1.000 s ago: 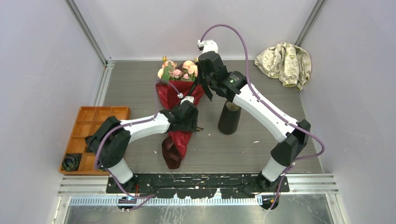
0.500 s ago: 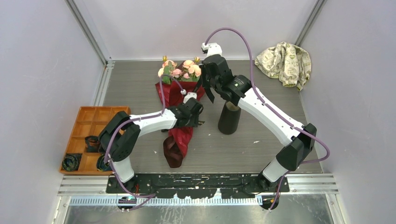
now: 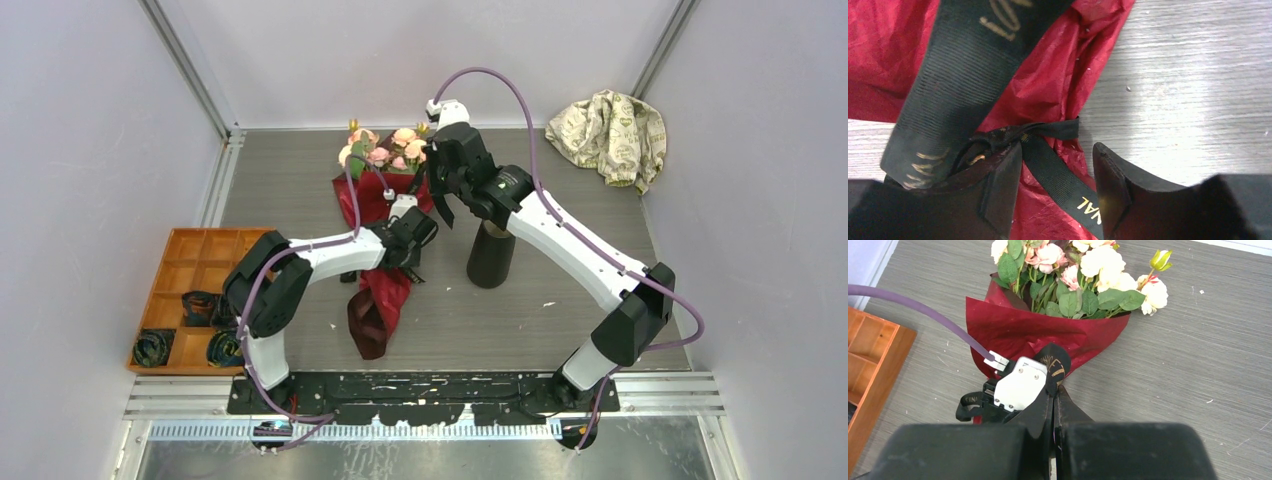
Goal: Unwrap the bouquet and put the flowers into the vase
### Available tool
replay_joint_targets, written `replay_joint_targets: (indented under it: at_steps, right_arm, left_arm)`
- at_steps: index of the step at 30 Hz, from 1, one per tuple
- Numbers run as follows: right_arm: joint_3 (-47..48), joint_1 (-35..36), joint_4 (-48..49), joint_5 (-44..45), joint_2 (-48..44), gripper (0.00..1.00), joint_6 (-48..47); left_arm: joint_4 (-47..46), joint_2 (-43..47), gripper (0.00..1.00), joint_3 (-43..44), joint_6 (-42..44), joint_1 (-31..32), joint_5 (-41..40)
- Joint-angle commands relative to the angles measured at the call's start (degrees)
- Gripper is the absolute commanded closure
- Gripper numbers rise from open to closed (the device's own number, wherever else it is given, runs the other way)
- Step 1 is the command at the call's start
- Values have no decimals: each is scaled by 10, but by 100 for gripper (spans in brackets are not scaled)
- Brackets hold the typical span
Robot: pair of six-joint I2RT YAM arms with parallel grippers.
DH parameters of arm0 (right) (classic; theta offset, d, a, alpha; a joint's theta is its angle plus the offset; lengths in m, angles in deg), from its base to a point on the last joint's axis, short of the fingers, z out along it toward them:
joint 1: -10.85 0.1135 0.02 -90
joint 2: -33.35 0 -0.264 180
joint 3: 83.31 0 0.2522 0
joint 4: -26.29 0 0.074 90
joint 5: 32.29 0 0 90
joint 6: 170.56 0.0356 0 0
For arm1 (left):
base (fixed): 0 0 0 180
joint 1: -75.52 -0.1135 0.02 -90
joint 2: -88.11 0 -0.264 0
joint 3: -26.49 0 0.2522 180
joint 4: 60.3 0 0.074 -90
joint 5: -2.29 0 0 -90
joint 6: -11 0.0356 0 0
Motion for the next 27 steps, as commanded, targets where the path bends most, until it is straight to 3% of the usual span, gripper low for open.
replay_joint_targets:
  at_steps: [1, 3, 5, 9, 11, 14, 19, 27]
  right_arm:
    - [-3, -2, 34, -3, -28, 95, 6]
    - [-6, -2, 35, -1, -28, 94, 6]
    - [-11, -2, 38, 0, -28, 95, 5]
    - [-16, -2, 43, 1, -24, 95, 8]
    - [-17, -1, 43, 1, -19, 94, 10]
    - [-17, -2, 43, -1, -13, 92, 12]
    - [-22, -2, 40, -10, -10, 53, 19]
    - [-82, 0, 55, -61, -41, 51, 69]
  left_arm:
    - [3, -13, 53, 8, -15, -5, 5]
    - [11, -9, 68, 6, -20, -5, 10]
    - [23, 4, 76, 3, -26, -5, 15]
    - [30, 47, 82, -20, -33, -5, 21]
    - [35, 68, 98, -29, -34, -5, 19]
    - [43, 93, 100, -40, -35, -5, 21]
    - [-25, 132, 100, -76, -6, -9, 110]
    - [-250, 160, 100, -186, -36, -96, 376]
